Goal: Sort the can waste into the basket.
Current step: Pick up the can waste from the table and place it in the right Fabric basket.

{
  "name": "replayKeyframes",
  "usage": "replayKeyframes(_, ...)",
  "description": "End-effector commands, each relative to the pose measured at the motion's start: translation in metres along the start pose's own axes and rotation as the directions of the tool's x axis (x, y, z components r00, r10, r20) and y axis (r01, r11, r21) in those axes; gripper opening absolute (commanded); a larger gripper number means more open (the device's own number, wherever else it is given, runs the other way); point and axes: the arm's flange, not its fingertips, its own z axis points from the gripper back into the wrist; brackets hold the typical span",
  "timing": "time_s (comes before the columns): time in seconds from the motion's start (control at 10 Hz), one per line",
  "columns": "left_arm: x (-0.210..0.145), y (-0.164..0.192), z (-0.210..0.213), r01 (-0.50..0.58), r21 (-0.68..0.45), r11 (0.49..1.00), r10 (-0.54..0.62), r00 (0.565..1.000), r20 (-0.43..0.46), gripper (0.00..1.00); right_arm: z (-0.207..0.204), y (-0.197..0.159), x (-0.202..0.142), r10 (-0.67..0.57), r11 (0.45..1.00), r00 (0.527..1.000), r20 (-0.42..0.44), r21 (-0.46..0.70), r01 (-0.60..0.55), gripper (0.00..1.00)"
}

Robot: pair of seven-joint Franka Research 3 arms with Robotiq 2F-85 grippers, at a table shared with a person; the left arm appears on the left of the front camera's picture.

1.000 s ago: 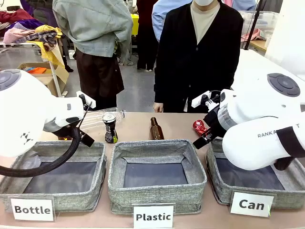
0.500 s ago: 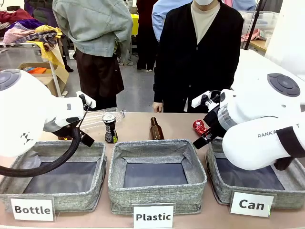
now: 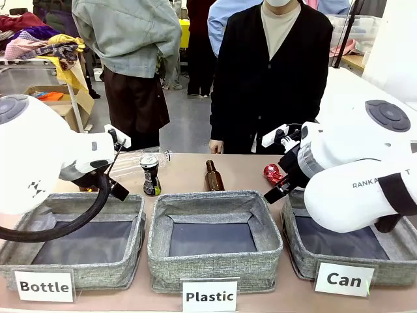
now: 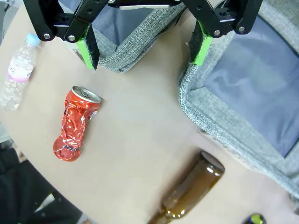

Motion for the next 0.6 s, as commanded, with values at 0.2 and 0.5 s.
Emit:
replayKeyframes(0.2, -0.002, -0.014, 0.056, -0.044, -0.226, 0.973, 0.054, 0.998, 0.038, 1.0, 0.071, -0.007, 0.011, -0.068, 0.994, 0.995, 0.068, 0.087, 0.062, 1.0)
replayKeyframes(0.5, -0.019, -0.021, 0.133, -0.124, -0.372, 0.92, 0.125, 0.992, -0.021, 1.0, 0.137, -0.027, 0.008, -0.325, 0.865, 0.943, -0.067, 0.383, 0.325, 1.0)
